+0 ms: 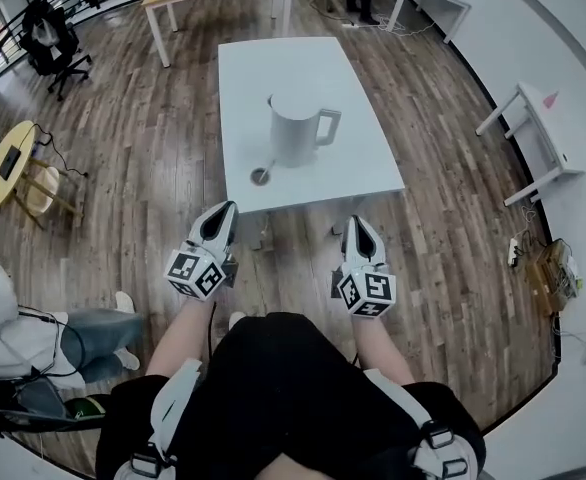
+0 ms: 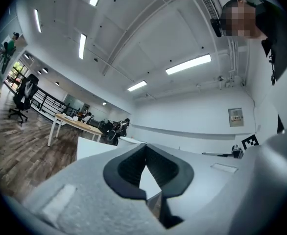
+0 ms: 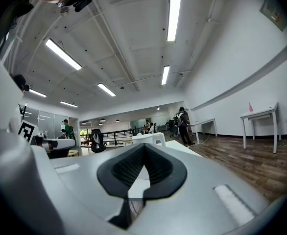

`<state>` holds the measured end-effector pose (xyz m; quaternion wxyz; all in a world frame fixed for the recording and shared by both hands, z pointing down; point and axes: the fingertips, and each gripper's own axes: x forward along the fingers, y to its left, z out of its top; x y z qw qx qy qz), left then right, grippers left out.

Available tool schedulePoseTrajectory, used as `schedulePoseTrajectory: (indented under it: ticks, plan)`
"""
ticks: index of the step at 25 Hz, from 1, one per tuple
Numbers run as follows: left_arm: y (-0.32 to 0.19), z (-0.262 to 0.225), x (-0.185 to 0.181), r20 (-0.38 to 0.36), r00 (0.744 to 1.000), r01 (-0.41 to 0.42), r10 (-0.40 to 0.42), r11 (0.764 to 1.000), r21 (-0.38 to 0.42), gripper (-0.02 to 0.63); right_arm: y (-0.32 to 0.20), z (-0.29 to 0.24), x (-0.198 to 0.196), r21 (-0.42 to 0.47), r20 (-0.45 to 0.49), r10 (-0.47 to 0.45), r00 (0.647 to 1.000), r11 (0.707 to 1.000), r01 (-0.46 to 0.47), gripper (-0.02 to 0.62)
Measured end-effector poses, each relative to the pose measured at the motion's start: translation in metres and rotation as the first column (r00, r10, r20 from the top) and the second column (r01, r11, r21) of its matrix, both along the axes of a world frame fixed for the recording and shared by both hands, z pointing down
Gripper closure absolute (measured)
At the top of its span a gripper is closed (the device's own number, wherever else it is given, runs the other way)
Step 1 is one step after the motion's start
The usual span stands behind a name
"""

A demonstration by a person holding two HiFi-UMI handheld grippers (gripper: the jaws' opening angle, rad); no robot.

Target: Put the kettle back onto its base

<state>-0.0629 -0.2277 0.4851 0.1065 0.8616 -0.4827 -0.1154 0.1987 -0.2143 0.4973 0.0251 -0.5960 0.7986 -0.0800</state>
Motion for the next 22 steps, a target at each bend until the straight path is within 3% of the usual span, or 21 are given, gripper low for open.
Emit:
schedulePoseTrajectory:
  ticks: [7,22]
  plan:
    - [0.003,0.011,-0.024,-0.007,1.0,-0.008,0.008,1.0,-0.014,0.609,0.002,-0.001,-0.021,0.009,-0.002,0.012,1.0,1.0,-0.012,0.592]
    - [-0.01,0.005,-0.006,-0.036,0.997,-0.061,0.061,0.998,-0.001,0.609,-0.01,-0.011,-0.016,0.03,-0.039,0.006,0.999,1.0,-0.005,0.592]
